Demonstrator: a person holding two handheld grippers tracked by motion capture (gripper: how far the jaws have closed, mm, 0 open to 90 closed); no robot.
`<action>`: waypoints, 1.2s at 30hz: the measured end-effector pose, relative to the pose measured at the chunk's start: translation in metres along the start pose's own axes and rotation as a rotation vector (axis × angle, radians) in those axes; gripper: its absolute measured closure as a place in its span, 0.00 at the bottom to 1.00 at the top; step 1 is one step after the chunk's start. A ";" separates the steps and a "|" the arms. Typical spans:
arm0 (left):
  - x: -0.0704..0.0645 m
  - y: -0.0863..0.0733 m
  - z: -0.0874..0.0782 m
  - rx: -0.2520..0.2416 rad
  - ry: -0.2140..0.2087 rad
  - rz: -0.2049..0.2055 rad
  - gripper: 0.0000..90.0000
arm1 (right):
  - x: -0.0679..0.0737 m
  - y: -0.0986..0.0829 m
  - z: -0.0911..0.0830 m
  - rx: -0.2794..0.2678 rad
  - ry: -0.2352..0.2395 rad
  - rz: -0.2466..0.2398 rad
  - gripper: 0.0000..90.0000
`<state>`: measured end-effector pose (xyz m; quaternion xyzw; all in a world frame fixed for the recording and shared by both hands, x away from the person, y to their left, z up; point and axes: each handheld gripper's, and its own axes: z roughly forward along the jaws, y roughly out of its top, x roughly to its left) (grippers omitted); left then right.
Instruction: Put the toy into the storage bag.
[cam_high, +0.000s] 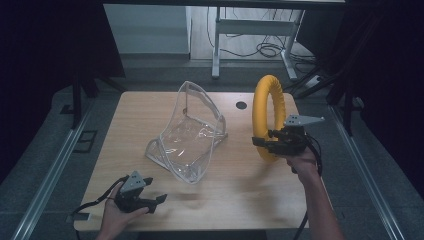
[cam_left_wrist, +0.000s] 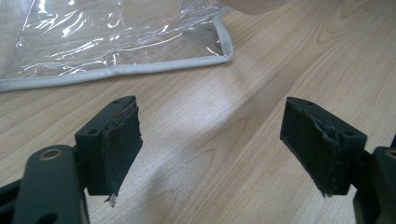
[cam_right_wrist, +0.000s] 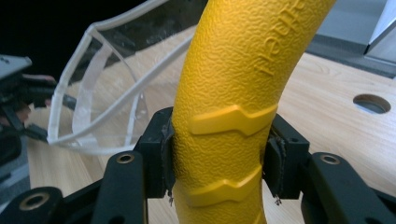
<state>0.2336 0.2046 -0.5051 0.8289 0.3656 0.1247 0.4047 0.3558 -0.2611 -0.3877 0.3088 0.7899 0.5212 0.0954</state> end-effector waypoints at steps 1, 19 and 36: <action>0.000 0.000 0.000 -0.001 -0.001 0.000 0.22 | 0.000 0.000 0.000 -0.011 0.000 0.004 0.57; 0.000 0.000 0.000 -0.003 0.000 0.002 0.22 | 0.014 0.001 0.009 -0.184 -0.026 0.045 0.57; 0.000 -0.001 0.000 0.000 -0.001 0.005 0.22 | 0.018 -0.003 0.014 -0.375 -0.008 0.116 0.57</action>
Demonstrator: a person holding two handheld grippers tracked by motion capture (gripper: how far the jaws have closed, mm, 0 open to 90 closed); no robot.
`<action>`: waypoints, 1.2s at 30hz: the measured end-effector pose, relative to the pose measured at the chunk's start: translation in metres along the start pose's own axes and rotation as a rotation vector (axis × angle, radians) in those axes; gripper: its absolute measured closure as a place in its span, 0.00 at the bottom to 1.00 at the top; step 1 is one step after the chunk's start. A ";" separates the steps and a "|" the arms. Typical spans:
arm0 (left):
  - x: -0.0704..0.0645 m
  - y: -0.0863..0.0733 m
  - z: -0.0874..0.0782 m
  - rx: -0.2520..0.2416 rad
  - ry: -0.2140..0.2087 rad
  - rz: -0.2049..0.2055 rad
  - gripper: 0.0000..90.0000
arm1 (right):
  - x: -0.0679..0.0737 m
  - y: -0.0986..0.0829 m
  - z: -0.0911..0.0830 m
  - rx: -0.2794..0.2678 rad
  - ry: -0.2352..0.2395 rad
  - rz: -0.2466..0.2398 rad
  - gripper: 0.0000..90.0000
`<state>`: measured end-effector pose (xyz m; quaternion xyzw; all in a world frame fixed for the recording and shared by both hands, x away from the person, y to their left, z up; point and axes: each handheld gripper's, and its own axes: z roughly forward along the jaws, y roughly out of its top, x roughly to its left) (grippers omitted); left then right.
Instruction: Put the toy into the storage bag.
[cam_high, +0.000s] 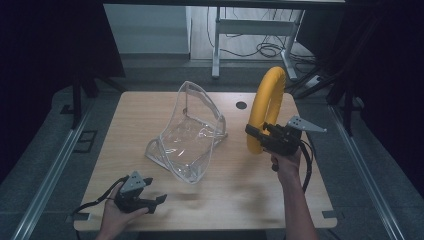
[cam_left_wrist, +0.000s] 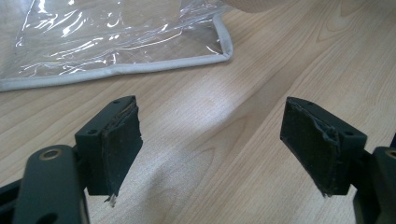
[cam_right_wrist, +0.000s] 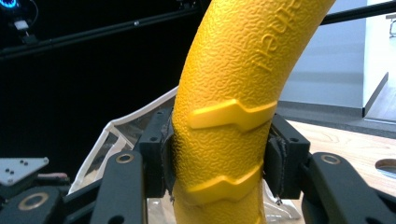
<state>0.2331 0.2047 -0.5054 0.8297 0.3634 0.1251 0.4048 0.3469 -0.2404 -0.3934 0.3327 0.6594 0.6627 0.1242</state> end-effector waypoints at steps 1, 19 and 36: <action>0.000 0.000 0.000 0.000 0.000 0.000 0.22 | 0.000 -0.001 0.001 -0.012 0.002 -0.001 0.57; 0.000 0.000 0.000 -0.001 -0.001 -0.002 0.22 | 0.003 0.000 0.008 -0.064 0.015 0.029 0.57; 0.001 0.000 0.000 -0.003 -0.003 -0.002 0.22 | 0.019 0.017 0.011 -0.110 0.055 0.010 0.57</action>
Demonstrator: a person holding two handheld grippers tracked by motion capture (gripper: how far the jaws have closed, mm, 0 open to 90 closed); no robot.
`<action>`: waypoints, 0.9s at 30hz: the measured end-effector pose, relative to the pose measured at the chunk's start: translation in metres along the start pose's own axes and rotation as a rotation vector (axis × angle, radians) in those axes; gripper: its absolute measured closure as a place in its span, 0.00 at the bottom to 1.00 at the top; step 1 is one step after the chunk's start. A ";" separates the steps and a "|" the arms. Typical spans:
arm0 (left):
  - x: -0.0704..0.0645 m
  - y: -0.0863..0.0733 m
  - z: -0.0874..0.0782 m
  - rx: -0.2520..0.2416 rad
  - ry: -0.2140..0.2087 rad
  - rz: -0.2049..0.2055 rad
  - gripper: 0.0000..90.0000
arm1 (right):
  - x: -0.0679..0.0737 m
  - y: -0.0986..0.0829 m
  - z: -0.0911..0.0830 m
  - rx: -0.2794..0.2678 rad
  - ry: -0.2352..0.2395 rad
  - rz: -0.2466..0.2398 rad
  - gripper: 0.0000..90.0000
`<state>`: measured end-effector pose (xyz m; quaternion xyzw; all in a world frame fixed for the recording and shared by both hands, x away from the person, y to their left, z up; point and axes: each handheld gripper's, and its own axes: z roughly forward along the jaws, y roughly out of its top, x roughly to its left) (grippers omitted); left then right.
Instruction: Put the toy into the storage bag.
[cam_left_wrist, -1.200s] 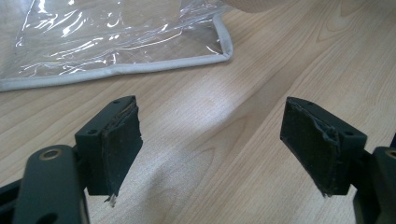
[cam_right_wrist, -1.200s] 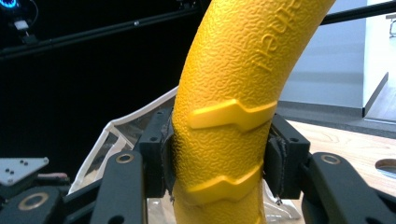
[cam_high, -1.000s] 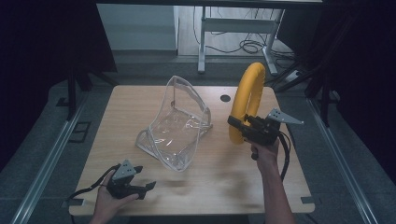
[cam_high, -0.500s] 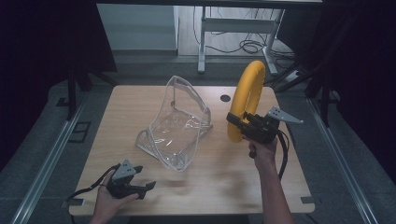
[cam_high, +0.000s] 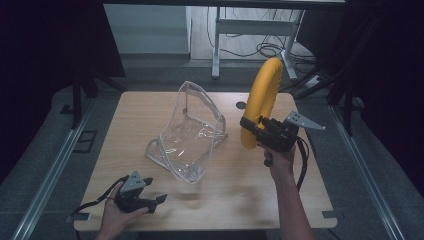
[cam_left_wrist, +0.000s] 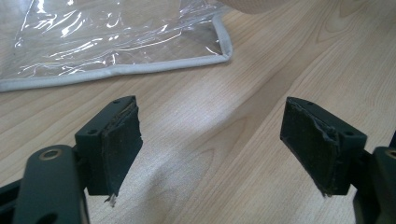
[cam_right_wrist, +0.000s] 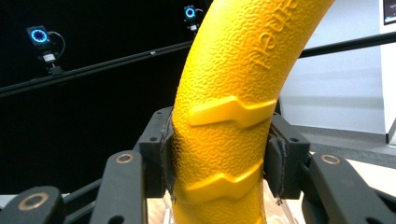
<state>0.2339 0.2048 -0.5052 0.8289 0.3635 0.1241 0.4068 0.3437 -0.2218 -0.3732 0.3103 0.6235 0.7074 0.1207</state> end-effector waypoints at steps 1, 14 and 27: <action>0.000 0.000 0.000 0.000 -0.001 -0.001 0.22 | 0.001 0.001 0.000 -0.004 0.004 0.000 0.57; 0.000 0.000 0.000 0.001 0.000 0.000 0.22 | 0.014 0.009 0.008 -0.049 0.040 -0.016 0.57; 0.000 0.000 -0.002 0.000 0.002 0.004 0.22 | 0.028 0.013 0.015 -0.072 0.084 -0.026 0.57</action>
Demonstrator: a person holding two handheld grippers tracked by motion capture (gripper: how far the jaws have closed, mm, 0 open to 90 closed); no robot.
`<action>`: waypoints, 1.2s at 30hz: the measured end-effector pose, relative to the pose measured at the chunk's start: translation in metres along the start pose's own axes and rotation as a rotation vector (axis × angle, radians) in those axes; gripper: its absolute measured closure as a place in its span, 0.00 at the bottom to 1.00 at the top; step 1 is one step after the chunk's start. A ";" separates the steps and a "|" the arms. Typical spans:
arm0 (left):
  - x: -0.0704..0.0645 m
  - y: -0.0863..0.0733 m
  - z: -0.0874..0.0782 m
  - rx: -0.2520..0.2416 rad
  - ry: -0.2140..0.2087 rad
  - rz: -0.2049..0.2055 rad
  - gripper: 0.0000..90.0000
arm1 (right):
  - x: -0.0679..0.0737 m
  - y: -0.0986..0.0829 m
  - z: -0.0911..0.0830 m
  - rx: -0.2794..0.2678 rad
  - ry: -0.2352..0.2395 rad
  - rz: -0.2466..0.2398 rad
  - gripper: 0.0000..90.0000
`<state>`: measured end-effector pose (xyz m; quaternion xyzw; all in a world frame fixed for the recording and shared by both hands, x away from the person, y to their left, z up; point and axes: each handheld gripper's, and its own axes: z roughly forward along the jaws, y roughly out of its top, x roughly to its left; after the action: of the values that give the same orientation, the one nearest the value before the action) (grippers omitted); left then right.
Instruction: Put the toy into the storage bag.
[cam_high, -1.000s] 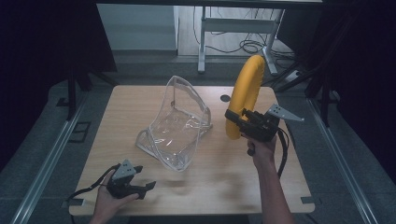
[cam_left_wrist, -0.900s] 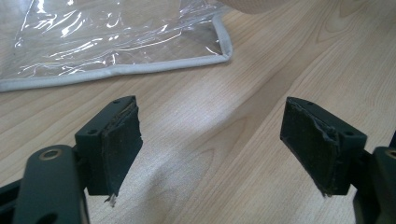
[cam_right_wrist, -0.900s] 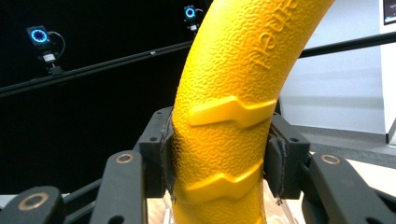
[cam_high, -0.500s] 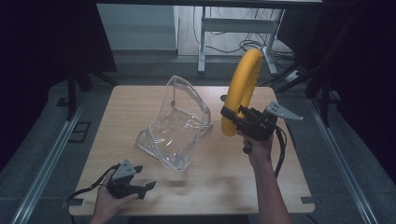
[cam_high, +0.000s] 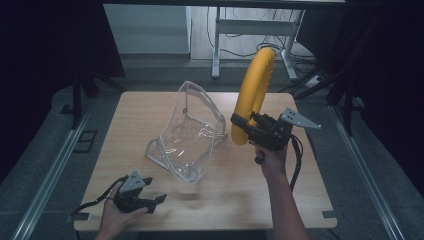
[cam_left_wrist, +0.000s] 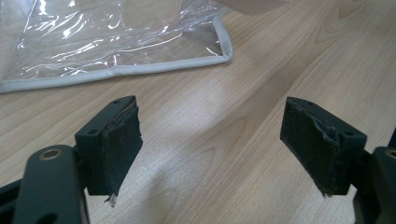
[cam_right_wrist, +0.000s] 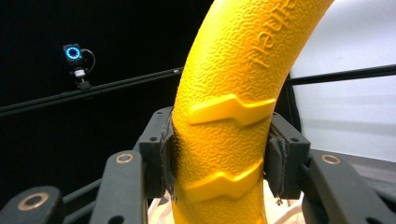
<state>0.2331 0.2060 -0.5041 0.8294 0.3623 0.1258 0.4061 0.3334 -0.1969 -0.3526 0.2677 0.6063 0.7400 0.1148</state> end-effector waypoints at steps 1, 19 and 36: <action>0.000 0.000 0.000 0.000 -0.001 -0.001 0.22 | 0.001 0.000 0.000 0.000 0.001 0.001 0.57; 0.000 0.000 -0.001 -0.004 -0.001 -0.003 0.22 | 0.019 0.007 0.011 -0.022 0.053 -0.017 0.57; 0.000 0.000 -0.001 -0.002 -0.003 -0.002 0.22 | 0.041 0.018 0.032 -0.042 0.115 -0.046 0.56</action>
<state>0.2325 0.2062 -0.5037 0.8289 0.3624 0.1244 0.4075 0.3194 -0.1548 -0.3209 0.2084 0.6022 0.7638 0.1026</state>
